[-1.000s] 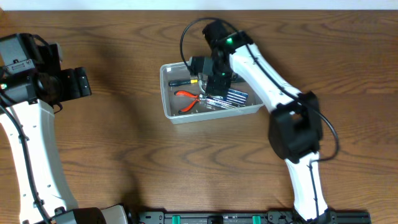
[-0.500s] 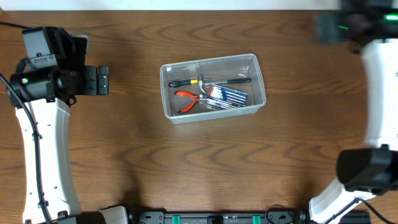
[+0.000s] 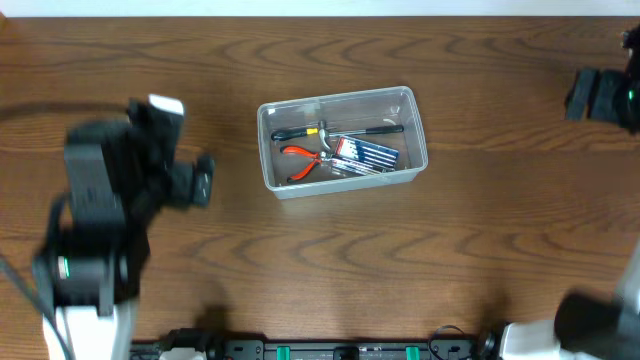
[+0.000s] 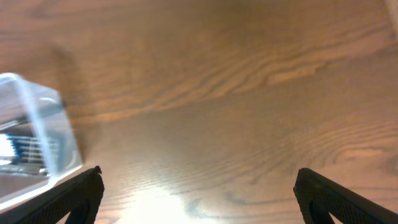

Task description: Pack container

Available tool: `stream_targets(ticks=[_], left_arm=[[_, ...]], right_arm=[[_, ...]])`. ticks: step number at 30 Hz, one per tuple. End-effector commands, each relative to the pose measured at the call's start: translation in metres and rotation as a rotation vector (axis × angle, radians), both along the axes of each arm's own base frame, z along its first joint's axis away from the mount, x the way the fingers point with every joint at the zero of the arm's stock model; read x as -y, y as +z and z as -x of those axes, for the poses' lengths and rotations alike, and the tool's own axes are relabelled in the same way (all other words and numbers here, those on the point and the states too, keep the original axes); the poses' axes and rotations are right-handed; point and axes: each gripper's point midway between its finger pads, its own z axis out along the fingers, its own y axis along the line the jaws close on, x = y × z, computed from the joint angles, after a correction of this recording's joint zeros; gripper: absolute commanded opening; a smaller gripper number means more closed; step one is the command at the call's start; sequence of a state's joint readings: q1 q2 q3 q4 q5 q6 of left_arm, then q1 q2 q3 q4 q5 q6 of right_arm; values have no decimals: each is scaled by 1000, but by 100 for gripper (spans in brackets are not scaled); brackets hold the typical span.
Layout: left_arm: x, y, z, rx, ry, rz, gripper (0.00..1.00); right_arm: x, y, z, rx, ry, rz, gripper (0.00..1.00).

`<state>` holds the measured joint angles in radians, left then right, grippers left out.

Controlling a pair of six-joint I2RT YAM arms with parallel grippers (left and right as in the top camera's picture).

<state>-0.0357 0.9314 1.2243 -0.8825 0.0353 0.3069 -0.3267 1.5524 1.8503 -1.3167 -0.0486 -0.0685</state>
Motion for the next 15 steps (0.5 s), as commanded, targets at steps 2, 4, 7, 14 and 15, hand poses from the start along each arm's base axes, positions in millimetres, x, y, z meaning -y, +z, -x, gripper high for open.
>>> stream_targets(ticks=[2, 4, 7, 14, 15], left_arm=[[-7, -10, 34, 122, 43, -33, 98], [-9, -23, 50, 165, 48, -24, 98], [-10, -37, 64, 201, 61, -3, 98], [-31, -47, 83, 284, 257, 104, 98], [-31, -46, 84, 289, 262, 113, 98]], right_arm=[[-36, 5, 43, 110, 68, 27, 99], [-52, -4, 64, 170, 128, 64, 99], [-71, -21, 87, 218, 218, 105, 99], [-103, -69, 128, 296, 370, 149, 99], [-106, -77, 132, 290, 386, 149, 99]])
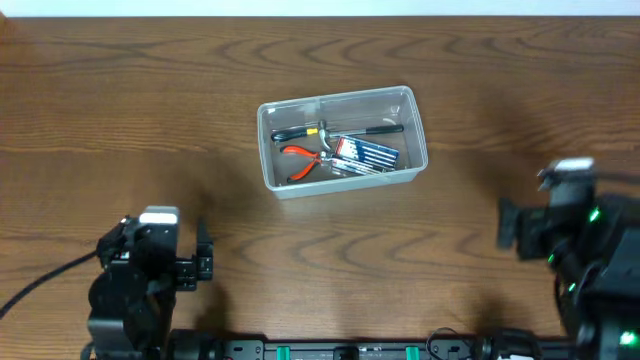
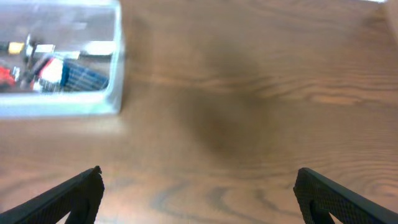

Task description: Pack container

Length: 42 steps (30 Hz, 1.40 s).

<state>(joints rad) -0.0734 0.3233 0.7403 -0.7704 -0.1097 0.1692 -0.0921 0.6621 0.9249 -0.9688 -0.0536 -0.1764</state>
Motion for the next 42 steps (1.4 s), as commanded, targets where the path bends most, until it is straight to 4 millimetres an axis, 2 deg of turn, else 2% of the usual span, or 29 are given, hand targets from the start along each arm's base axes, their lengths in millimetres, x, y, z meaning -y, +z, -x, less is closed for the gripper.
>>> stream_targets(ticks=[1, 4, 7, 20, 30, 34, 37, 40, 42], left_arm=[[-11, 6, 4, 48, 100, 75, 98], [-11, 3, 4, 45, 127, 131, 98], [-11, 0, 6, 36, 144, 166, 98], [-11, -11, 11, -13, 147, 158, 98], [-11, -11, 11, -13, 147, 158, 98], [-11, -11, 11, -13, 147, 158, 98], [-11, -11, 11, -13, 147, 158, 98], [-11, -11, 11, -13, 147, 158, 98], [-11, -11, 11, -13, 147, 158, 98]], right_arm=[[-11, -24, 10, -17, 76, 29, 99], [-18, -40, 16, -38, 108, 27, 99], [-20, -44, 17, -48, 119, 27, 99], [-20, -45, 18, -53, 119, 26, 99], [-20, -43, 21, -44, 120, 27, 99], [-22, -27, 34, 56, 134, 40, 99], [-33, -14, 49, 181, 185, 14, 99], [-37, -21, 57, 289, 193, -6, 99], [-42, -27, 48, 374, 216, -17, 99]])
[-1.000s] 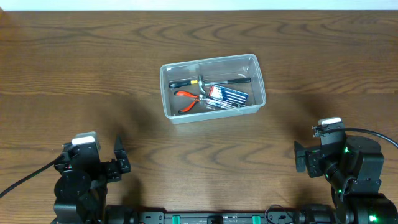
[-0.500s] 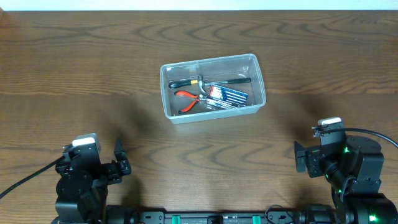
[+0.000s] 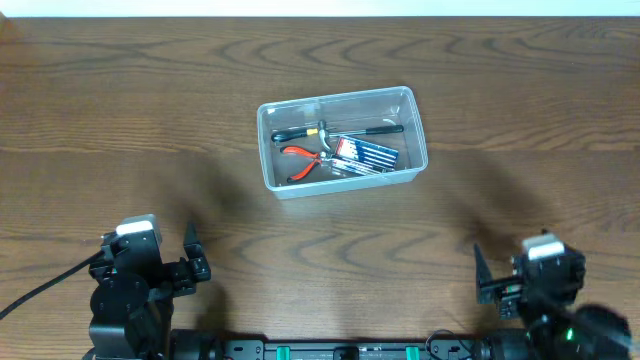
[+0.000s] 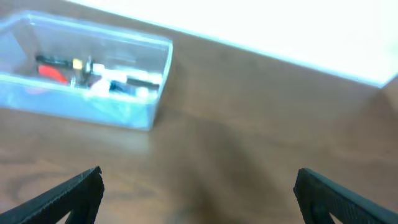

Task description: Pack container

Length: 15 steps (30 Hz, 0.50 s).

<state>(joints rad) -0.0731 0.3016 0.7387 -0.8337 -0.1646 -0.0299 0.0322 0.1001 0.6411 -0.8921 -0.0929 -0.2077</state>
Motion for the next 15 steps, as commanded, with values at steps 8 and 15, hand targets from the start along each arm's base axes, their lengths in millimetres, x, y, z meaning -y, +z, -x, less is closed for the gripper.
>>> stream_targets(ticks=[8, 15], left_arm=[[-1, -1, 1, 0, 11, 7, 98], [-1, -1, 1, 0, 11, 7, 98]], right_arm=[[-25, -25, -69, 370, 120, -52, 99], [-5, -63, -79, 327, -2, -31, 99]])
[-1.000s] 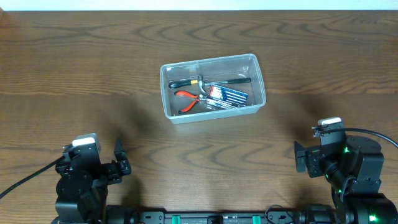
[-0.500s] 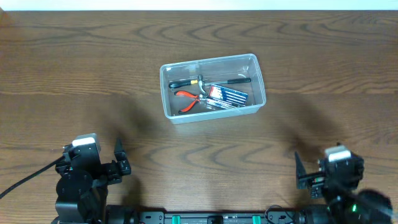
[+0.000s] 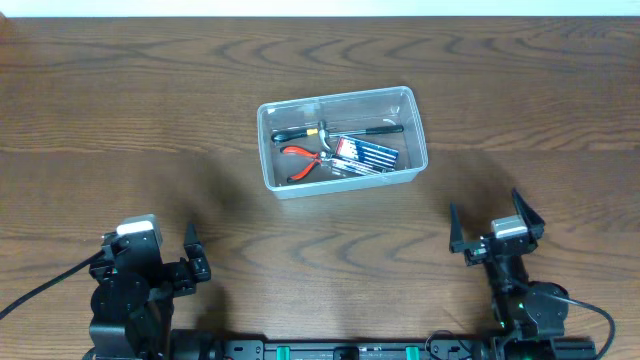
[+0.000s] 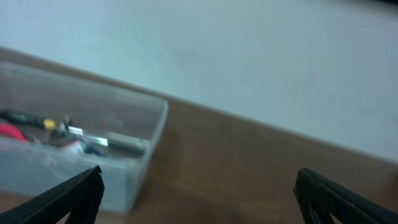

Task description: Pack container

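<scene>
A clear plastic container (image 3: 342, 138) stands at the table's middle back, holding red-handled pliers (image 3: 303, 161), a black screwdriver (image 3: 300, 132) and a blue-striped pack (image 3: 367, 154). My right gripper (image 3: 492, 224) rests near the front right edge, open and empty, its fingers (image 4: 68, 198) spread wide. In the right wrist view the container (image 4: 81, 146) shows at left, blurred. My left gripper (image 3: 190, 250) sits low at the front left, its jaws too small to read.
The brown wooden table (image 3: 520, 110) carries only the container. A pale wall (image 4: 249, 56) fills the upper part of the right wrist view beyond the table's far edge.
My right arm has shifted slightly and its gripper now points toward the back, its camera tilted up so more wall shows. The left arm has not moved.
At first both arms were raised, the left beside the container and the right at the far right. Then both had drawn back toward the front edge. Now they rest low at the front corners, the container's contents unchanged throughout.
</scene>
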Available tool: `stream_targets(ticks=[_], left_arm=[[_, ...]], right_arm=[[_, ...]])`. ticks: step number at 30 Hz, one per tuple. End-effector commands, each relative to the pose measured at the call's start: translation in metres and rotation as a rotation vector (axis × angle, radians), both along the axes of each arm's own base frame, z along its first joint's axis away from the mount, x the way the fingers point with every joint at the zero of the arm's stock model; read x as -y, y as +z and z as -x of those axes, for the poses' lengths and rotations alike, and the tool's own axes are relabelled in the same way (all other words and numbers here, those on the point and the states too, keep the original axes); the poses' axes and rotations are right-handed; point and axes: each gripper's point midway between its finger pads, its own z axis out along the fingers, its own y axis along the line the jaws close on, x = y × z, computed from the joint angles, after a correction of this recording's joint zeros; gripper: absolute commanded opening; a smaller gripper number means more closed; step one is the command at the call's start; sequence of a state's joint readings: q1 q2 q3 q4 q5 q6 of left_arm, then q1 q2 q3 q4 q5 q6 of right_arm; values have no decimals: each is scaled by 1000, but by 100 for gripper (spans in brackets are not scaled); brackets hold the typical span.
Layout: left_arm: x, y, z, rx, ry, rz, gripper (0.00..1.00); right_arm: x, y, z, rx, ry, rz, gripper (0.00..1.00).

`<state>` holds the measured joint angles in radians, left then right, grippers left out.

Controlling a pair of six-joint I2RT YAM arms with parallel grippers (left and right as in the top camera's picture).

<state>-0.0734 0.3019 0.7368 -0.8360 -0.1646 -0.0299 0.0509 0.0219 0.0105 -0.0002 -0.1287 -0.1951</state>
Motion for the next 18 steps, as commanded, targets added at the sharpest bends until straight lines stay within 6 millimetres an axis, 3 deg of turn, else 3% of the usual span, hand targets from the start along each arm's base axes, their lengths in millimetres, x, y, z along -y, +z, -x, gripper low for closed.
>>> stream_targets(ticks=[1, 3, 18], left_arm=[[-1, 0, 1, 5, 12, 7, 98], [-1, 0, 1, 5, 12, 7, 98], [-1, 0, 1, 5, 12, 8, 98]], right_arm=[[11, -11, -1, -42, -69, -17, 99], [16, -17, -1, -75, -101, -81, 99], [18, -16, -1, -71, -112, -78, 99]])
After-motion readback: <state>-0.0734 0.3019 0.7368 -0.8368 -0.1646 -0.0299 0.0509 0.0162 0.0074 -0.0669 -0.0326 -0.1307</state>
